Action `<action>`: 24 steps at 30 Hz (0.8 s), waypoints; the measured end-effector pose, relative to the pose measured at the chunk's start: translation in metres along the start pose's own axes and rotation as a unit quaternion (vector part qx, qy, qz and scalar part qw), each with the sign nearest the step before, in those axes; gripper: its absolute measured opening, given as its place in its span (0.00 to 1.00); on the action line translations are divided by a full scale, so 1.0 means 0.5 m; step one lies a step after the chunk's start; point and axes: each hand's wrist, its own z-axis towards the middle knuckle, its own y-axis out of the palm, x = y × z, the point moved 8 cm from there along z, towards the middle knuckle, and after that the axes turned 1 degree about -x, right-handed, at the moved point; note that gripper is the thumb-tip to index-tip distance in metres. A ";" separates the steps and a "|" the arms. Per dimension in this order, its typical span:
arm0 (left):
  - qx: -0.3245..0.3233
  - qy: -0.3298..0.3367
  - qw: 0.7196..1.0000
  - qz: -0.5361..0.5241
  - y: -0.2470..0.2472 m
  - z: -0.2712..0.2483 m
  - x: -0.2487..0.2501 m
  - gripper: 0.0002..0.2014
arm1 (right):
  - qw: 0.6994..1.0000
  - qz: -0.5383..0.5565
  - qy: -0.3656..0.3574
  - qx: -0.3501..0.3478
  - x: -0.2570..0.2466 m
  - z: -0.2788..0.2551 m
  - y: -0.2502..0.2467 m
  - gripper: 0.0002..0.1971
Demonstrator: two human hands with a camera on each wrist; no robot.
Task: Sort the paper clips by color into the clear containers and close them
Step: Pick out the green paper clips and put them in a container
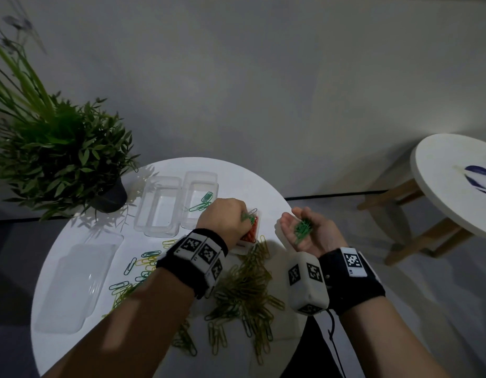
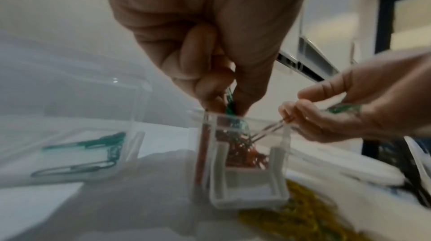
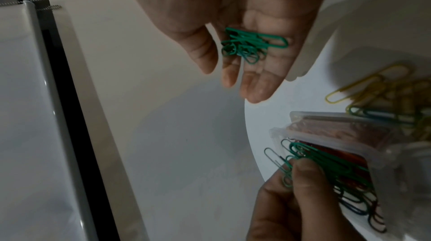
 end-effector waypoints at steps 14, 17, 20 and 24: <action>0.111 -0.106 0.912 -0.380 -0.131 -0.029 -0.166 0.11 | 0.997 -0.031 0.009 -0.075 0.042 -0.005 0.151 0.12; 0.102 -0.122 0.922 -0.354 -0.133 -0.030 -0.188 0.11 | 0.997 -0.041 0.007 -0.071 0.056 0.002 0.183 0.13; 0.107 -0.129 0.931 -0.324 -0.126 -0.022 -0.194 0.10 | 0.995 -0.066 0.010 -0.076 0.072 0.016 0.226 0.16; 0.108 -0.134 0.957 -0.234 -0.125 -0.012 -0.193 0.02 | 0.991 -0.117 0.007 -0.071 0.090 0.034 0.288 0.21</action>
